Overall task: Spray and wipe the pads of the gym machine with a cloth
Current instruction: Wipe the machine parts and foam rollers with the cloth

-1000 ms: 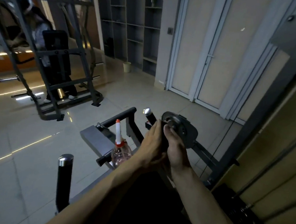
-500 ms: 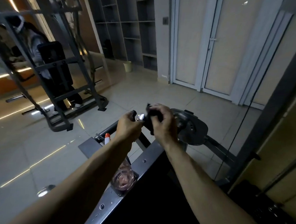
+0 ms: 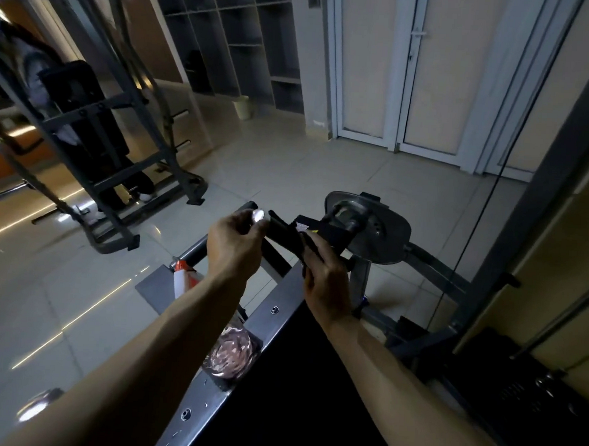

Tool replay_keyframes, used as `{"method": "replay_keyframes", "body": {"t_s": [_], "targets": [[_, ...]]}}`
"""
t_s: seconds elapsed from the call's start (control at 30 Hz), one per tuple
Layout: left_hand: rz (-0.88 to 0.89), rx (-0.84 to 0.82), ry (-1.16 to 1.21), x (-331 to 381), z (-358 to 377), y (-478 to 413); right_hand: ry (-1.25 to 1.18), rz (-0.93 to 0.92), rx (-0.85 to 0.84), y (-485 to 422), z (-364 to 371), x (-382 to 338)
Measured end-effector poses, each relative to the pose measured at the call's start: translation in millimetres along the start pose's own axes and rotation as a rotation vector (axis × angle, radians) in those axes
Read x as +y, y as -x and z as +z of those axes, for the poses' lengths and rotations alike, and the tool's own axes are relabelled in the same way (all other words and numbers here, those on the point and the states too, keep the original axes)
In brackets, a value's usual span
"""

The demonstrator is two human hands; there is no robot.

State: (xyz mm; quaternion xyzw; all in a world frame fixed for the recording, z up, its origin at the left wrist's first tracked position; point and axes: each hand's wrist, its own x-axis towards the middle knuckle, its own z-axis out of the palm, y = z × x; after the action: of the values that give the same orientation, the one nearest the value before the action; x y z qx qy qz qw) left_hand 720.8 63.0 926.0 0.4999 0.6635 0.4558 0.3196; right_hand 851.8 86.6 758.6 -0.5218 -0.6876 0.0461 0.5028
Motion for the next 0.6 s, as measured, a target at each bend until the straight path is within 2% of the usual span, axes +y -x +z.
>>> {"method": "replay_keyframes", "body": {"t_s": [0.13, 0.2, 0.27, 0.37, 0.43, 0.5, 0.6], "targets": [[0.02, 0.016, -0.016, 0, 2, 1, 0.061, 0.085, -0.09, 19, -4, 16], [0.021, 0.011, -0.012, -2, 2, 1, -0.015, 0.204, -0.108, 13, -15, 9], [0.015, 0.026, -0.019, -1, 3, 2, -0.138, 0.286, -0.032, -7, -28, -16], [0.016, 0.044, 0.001, -3, 4, 1, -0.272, 0.097, 0.067, -33, -26, -68], [0.001, 0.037, 0.016, -2, 4, 3, -0.22, -0.001, 0.078, -30, -13, -79], [0.011, 0.055, 0.008, -5, 5, 2, -0.113, -0.005, 0.082, -16, -3, -61], [0.017, 0.064, 0.009, -7, 7, 0, 0.029, -0.025, -0.024, 10, 4, -16]]}}
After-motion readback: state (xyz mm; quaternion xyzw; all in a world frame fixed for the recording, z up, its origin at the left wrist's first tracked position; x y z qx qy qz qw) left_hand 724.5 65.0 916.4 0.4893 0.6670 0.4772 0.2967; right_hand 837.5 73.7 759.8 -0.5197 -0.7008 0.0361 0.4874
